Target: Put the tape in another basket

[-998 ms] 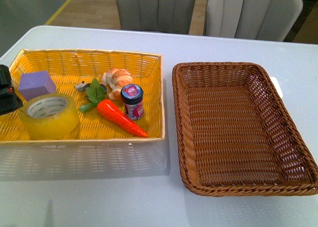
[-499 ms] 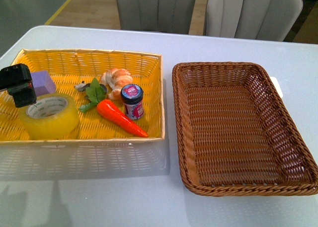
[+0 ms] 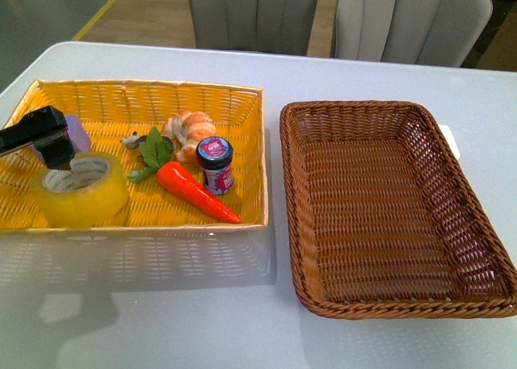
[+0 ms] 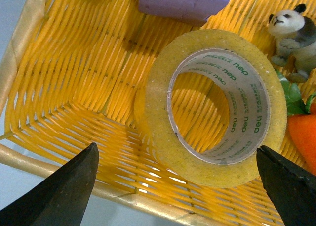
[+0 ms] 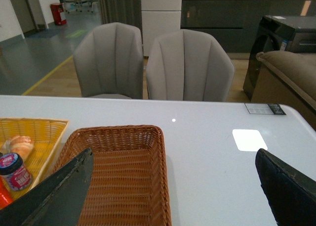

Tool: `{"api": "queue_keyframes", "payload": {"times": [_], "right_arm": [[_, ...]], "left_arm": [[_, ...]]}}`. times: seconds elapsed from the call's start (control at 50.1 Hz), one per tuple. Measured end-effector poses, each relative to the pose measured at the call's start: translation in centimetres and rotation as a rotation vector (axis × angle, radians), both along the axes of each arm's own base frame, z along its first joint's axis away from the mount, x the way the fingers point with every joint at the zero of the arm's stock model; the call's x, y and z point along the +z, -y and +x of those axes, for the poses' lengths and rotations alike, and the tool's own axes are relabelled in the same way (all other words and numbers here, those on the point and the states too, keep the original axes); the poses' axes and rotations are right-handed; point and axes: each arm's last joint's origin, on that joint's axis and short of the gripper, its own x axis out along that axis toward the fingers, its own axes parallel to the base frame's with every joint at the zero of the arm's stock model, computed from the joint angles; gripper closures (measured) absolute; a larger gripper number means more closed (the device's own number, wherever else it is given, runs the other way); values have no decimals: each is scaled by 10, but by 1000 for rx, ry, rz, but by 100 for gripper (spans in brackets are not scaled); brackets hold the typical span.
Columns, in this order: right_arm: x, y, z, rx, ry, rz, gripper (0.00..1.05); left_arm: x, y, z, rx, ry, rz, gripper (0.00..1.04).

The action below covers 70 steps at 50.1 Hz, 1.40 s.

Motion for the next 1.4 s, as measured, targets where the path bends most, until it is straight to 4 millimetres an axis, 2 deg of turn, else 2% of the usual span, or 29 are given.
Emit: {"api": "queue_keyframes", "payload": {"times": [0.479,0.818,1.157,1.397], "right_arm": [[0,0,0,0,0,0,9],[0,0,0,0,0,0,9],[0,0,0,0,0,0,9],[0,0,0,0,0,0,9]], "left_arm": [[-3,-10,13,100,-33,-51,9],[-20,-19,20,158,-101,-88,9],[-25,-21,33,168,-114,-95,9],[-31,-22,34,171,-135,-98,11]]}}
